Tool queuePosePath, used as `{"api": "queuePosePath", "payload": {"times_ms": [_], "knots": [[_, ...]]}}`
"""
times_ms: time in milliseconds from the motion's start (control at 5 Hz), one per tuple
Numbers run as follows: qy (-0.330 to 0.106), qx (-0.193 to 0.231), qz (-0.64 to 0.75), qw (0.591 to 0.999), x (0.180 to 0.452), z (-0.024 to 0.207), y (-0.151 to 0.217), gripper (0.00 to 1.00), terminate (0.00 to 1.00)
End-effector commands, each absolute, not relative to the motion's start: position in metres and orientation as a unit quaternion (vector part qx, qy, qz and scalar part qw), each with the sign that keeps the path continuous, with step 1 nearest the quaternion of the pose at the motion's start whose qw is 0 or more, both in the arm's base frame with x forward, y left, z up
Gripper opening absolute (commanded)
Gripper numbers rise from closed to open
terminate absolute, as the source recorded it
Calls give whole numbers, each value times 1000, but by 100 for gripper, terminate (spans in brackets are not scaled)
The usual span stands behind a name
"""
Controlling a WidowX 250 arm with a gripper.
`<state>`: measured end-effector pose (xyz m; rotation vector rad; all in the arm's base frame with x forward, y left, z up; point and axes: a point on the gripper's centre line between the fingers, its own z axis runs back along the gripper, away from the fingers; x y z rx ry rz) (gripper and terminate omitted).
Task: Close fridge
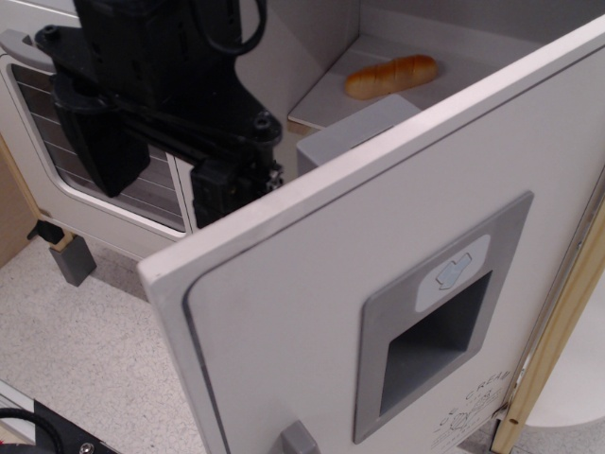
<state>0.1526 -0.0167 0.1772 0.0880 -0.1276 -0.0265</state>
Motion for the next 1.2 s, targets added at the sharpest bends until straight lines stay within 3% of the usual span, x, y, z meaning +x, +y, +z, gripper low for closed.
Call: {"api": "queuePosePath", "payload": {"times_ms": [0,400,1000], "knots": [[-64,44,-13,997,153,177,-17,100,0],[-59,17,10,998,167,206,-32,100,0],[-58,-40,-41,997,157,236,-62,100,0]]}}
